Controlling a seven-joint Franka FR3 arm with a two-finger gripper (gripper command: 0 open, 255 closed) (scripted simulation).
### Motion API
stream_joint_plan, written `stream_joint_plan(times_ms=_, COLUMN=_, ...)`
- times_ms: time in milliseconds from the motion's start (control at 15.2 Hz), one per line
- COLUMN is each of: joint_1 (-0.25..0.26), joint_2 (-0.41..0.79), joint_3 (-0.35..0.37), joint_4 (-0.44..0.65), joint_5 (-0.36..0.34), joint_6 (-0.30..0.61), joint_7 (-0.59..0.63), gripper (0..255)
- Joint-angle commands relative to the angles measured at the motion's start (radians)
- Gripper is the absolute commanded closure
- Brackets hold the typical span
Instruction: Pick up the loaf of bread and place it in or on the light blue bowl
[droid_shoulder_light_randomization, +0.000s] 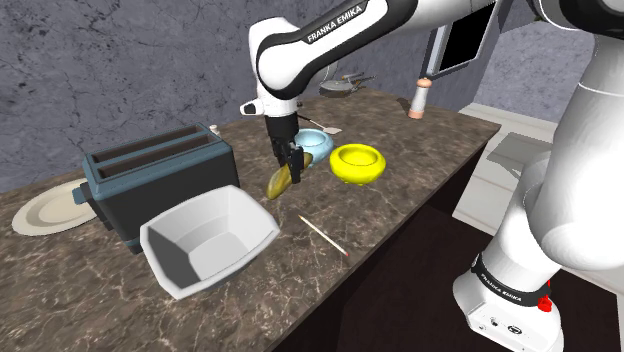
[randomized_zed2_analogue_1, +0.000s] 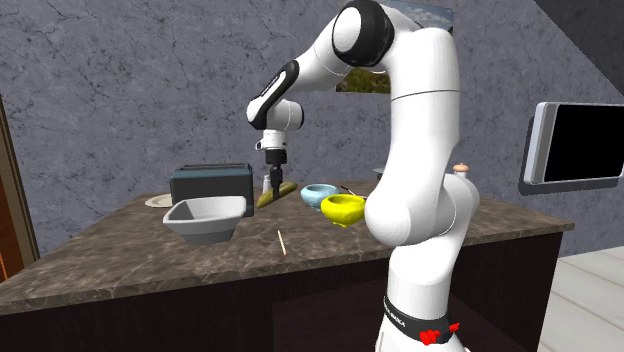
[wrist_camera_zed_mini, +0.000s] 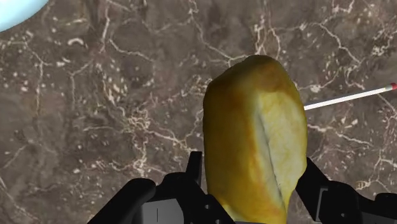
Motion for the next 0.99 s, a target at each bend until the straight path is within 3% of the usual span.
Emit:
stream_joint_plan(times_ms=0, joint_1=-0.001, joint_2=-0.011, joint_3=-0.001, joint_4=0.015, joint_5=0.0, joint_6=-0.026, joint_7=0.0, gripper=255)
stream_joint_plan(times_ms=660, joint_1=-0.003, joint_2=-0.048, joint_3=-0.002, joint_4=0.098, joint_5=-0.002, joint_6=-0.146, joint_7=0.008, gripper=255)
stream_joint_plan(times_ms=924, joint_1=-0.049, joint_2=0.0, joint_3=-0.043, joint_4=0.158, joint_5=-0.014, joint_6=-0.164, joint_7=-0.076, gripper=255)
